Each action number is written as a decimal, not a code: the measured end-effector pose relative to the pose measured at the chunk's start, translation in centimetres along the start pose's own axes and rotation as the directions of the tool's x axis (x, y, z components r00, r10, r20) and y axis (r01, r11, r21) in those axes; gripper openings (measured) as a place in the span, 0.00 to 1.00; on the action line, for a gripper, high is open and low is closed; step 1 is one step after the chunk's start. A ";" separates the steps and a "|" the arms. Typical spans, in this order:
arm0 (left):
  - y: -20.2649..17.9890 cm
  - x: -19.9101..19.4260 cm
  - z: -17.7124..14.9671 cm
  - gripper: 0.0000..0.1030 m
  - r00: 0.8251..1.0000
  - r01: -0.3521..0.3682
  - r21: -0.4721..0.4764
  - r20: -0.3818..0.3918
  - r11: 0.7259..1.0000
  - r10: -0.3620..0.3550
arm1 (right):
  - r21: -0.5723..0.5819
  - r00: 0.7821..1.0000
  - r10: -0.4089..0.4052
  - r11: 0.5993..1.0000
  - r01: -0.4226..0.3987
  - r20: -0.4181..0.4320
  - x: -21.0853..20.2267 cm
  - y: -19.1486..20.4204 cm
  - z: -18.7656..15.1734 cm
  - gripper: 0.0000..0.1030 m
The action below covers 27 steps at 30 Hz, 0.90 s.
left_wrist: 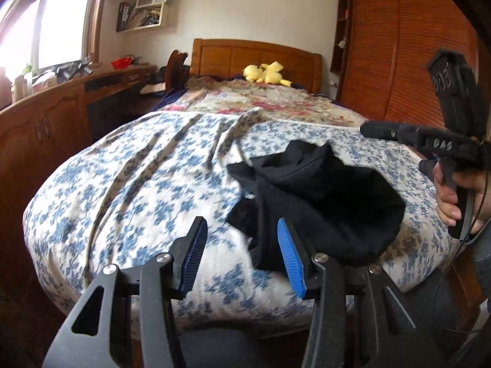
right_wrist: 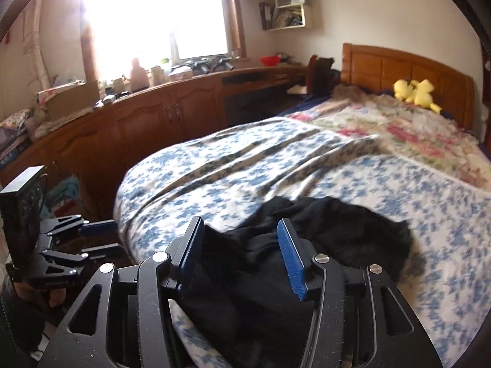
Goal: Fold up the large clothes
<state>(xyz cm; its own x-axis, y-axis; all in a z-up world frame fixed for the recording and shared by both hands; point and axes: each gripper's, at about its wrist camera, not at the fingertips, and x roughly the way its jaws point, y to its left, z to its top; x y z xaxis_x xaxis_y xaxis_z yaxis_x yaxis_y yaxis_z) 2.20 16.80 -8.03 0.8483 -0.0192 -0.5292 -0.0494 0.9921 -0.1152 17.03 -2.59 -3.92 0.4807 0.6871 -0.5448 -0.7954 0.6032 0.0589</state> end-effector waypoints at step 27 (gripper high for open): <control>-5.6 4.0 2.3 0.45 0.995 0.088 0.035 -0.049 0.995 -0.087 | 0.217 0.980 -0.063 0.971 0.104 -0.187 -0.3 -6.8 -12.8 0.49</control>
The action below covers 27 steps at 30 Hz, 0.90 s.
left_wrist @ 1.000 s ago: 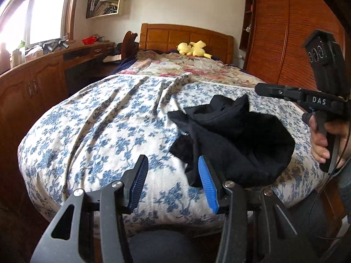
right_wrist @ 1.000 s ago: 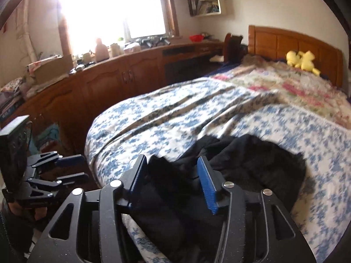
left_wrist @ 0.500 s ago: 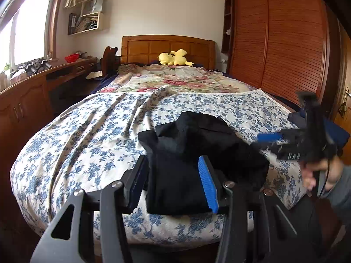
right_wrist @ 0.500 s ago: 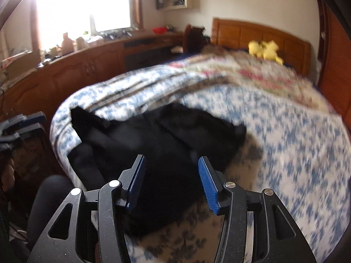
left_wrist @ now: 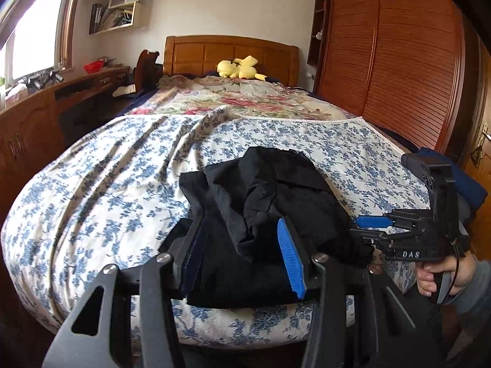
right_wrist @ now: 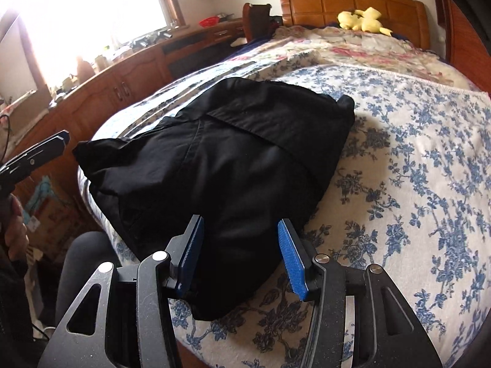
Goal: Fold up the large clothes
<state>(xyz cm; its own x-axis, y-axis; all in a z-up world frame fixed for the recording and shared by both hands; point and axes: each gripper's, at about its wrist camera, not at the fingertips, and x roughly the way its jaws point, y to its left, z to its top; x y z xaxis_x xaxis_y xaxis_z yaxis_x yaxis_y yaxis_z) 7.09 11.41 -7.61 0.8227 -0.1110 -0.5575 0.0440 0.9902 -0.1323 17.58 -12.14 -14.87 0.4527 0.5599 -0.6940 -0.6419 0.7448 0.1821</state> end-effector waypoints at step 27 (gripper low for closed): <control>0.7 -1.1 1.3 0.03 0.997 -0.015 0.002 0.082 1.000 0.014 | -0.105 0.994 0.077 0.992 -0.068 0.083 -2.9 3.0 3.1 0.28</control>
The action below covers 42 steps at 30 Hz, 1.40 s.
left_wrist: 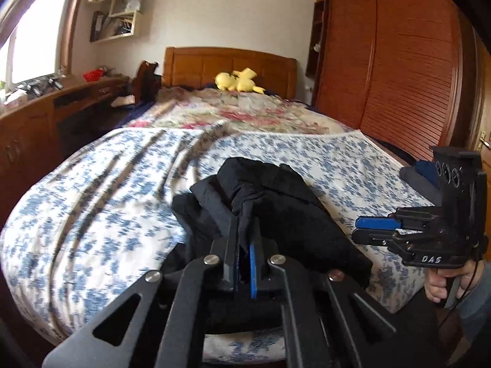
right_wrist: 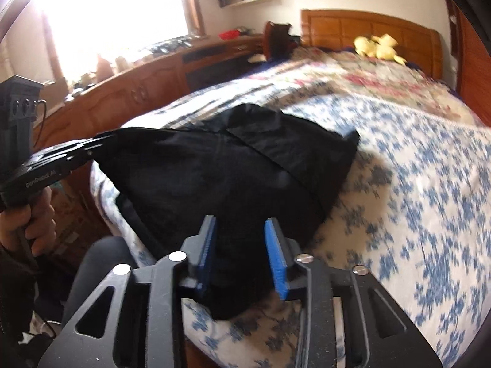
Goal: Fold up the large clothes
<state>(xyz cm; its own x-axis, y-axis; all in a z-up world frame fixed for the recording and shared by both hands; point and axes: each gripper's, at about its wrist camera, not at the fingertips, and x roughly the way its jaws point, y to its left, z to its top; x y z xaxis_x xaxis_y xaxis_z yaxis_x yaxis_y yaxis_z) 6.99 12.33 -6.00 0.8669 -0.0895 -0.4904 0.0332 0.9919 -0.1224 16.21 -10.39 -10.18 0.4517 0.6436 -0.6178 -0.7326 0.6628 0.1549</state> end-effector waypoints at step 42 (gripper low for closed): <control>4.1 -0.6 -6.4 0.27 0.988 -0.087 -0.062 -0.129 0.994 0.078 | -0.114 0.996 -0.041 0.993 0.032 -0.079 4.8 -1.5 1.4 0.29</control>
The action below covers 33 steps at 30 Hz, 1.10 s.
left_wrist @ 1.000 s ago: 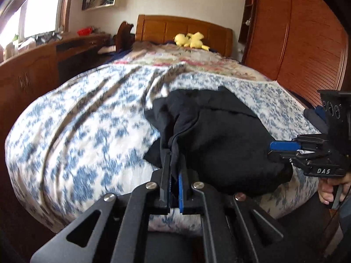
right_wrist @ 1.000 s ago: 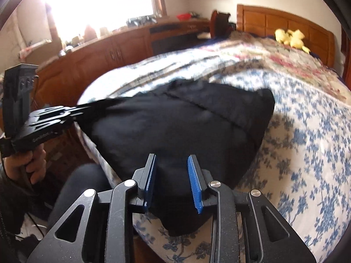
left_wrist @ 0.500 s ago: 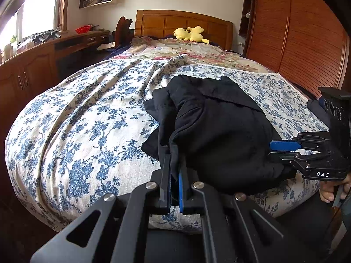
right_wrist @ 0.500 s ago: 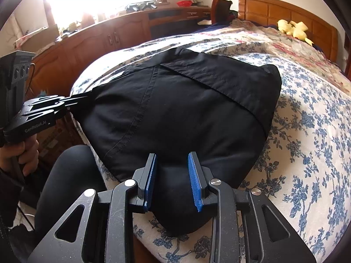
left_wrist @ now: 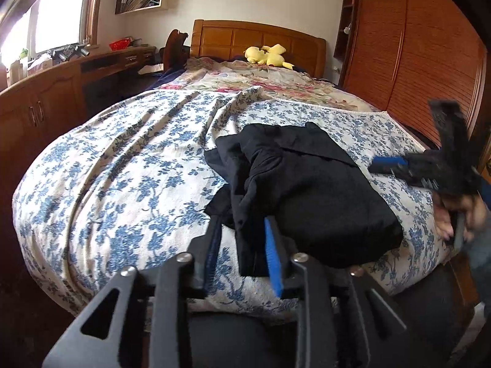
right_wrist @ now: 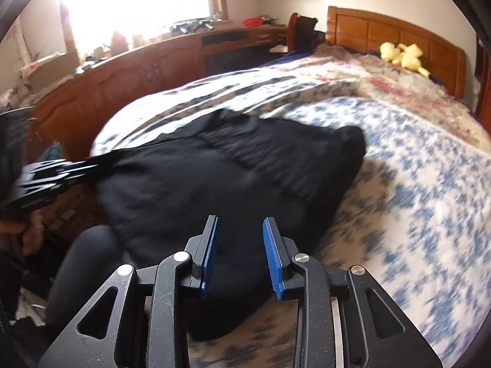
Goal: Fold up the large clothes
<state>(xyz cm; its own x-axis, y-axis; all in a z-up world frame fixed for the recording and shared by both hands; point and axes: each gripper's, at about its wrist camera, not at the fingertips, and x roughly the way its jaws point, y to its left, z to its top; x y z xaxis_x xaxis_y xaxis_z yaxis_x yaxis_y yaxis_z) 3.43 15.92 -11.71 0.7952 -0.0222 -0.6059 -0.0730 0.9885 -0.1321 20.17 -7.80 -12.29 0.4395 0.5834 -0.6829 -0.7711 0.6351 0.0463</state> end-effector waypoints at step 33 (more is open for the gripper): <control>0.8 2.0 -1.8 0.36 0.997 0.037 0.017 -0.068 0.999 -0.036 | 0.353 0.978 0.142 0.932 -0.080 -0.152 15.6 -15.0 5.3 0.46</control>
<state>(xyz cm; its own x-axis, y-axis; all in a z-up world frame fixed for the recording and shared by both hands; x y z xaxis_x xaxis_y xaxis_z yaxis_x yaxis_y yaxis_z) 3.91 16.40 -14.44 0.7548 -0.0677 -0.6524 -0.0330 0.9895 -0.1409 41.06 -5.53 -19.76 0.2511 0.5839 -0.7720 -0.5911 0.7241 0.3554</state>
